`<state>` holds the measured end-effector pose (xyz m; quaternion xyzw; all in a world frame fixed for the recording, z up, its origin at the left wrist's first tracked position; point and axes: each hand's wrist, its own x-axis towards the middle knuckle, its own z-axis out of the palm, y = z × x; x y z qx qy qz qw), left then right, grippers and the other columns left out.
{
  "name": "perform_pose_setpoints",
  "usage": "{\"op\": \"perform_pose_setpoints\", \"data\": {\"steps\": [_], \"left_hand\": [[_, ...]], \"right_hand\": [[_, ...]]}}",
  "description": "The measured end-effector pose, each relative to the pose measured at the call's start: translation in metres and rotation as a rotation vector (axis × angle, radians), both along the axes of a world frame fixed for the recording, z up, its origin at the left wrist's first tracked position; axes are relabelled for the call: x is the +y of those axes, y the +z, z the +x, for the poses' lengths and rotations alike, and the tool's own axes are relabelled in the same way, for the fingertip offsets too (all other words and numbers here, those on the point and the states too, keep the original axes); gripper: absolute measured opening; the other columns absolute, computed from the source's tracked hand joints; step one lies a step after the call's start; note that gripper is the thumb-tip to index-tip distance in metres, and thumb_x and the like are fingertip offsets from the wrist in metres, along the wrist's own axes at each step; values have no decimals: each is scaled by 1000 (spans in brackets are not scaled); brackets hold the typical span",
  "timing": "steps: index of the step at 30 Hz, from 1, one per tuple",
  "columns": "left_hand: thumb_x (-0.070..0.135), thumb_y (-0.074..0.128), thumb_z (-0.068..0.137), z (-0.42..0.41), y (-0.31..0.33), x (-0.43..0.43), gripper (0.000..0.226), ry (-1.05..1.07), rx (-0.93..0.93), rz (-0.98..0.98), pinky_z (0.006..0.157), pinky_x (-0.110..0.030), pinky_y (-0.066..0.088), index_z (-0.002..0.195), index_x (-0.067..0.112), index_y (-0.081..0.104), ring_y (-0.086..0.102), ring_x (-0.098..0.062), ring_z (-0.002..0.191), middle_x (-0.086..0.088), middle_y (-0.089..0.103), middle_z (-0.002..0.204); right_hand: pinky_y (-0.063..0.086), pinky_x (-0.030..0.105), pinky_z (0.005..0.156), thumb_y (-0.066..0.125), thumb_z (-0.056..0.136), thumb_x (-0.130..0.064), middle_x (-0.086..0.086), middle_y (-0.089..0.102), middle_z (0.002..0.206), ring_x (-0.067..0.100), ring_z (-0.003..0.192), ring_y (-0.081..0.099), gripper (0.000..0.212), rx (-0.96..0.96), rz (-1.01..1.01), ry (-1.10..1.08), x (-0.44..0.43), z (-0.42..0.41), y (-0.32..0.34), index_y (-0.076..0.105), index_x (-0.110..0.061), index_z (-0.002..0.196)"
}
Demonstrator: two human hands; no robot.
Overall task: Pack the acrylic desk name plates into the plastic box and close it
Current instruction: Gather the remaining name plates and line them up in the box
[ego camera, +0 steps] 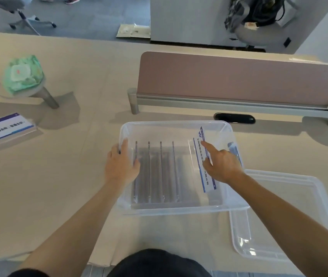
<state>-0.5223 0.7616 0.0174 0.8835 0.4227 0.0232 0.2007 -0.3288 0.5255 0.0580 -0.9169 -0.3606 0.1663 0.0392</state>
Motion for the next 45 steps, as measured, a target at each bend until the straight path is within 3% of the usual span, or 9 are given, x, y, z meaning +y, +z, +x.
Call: {"op": "perform_pose_setpoints", "data": {"steps": [3, 9, 17, 19, 22, 26, 30, 38, 45], "left_hand": [[37, 58, 89, 0, 0, 1, 78, 0, 4, -11, 100, -45, 41, 152, 20, 17, 40, -37, 126, -17, 38, 141], [38, 58, 88, 0, 0, 0, 79, -2, 18, -3, 102, -44, 39, 152, 19, 16, 39, -36, 125, -17, 38, 141], [39, 60, 83, -1, -5, 4, 81, -55, 65, 120, 110, -44, 25, 150, 14, 22, 41, -35, 123, -15, 51, 133], [38, 60, 84, -1, -5, 3, 81, -50, 52, 109, 110, -41, 24, 151, 14, 21, 40, -33, 123, -14, 50, 133], [35, 60, 85, 0, -3, 2, 81, -36, 28, 89, 111, -40, 22, 152, 14, 20, 37, -32, 126, -15, 48, 135], [31, 60, 87, 1, 6, -4, 78, -5, 4, 50, 113, -42, 25, 152, 16, 19, 31, -32, 129, -15, 43, 141], [31, 59, 88, 1, 9, -5, 77, 10, 1, 44, 111, -42, 28, 153, 18, 19, 32, -32, 127, -13, 42, 141], [31, 60, 85, 1, 3, -3, 78, 40, 6, 29, 106, -44, 36, 151, 22, 21, 38, -34, 120, -9, 43, 137], [30, 60, 84, 2, 1, -3, 78, 49, 9, 25, 103, -44, 38, 151, 24, 21, 39, -34, 114, -8, 47, 131]], "right_hand": [[53, 35, 65, 41, 99, -28, 2, 56, 68, 24, 67, 60, 59, 13, -47, 10, 9, -2, -14, 23, -29, 155], [58, 37, 71, 40, 99, -31, 4, 65, 80, 20, 69, 63, 60, 27, -100, -11, 17, -6, -44, 19, -31, 155], [61, 40, 73, 41, 102, -37, 4, 69, 91, 19, 72, 67, 62, 97, -116, 0, 9, -8, -67, 9, -33, 156], [59, 44, 84, 50, 99, -44, 9, 71, 110, 25, 86, 70, 81, 211, -120, 79, 7, 2, -62, -7, -35, 156], [48, 43, 103, 72, 85, -50, 7, 55, 144, 29, 118, 63, 119, 371, -141, 163, 8, 30, -37, -26, -39, 151], [40, 41, 109, 87, 69, -46, 8, 32, 161, 31, 134, 51, 145, 485, -243, 231, 18, 42, -26, -34, -35, 148], [43, 40, 107, 90, 65, -45, 15, 34, 159, 33, 127, 56, 154, 548, -280, 277, 22, 40, -39, -42, -34, 143], [49, 45, 103, 92, 55, -55, 21, 48, 148, 36, 117, 63, 160, 602, -219, 316, 22, 45, -56, -50, -50, 128], [50, 43, 102, 91, 57, -56, 20, 45, 151, 32, 114, 64, 159, 605, -213, 340, 28, 38, -57, -51, -47, 128]]}}
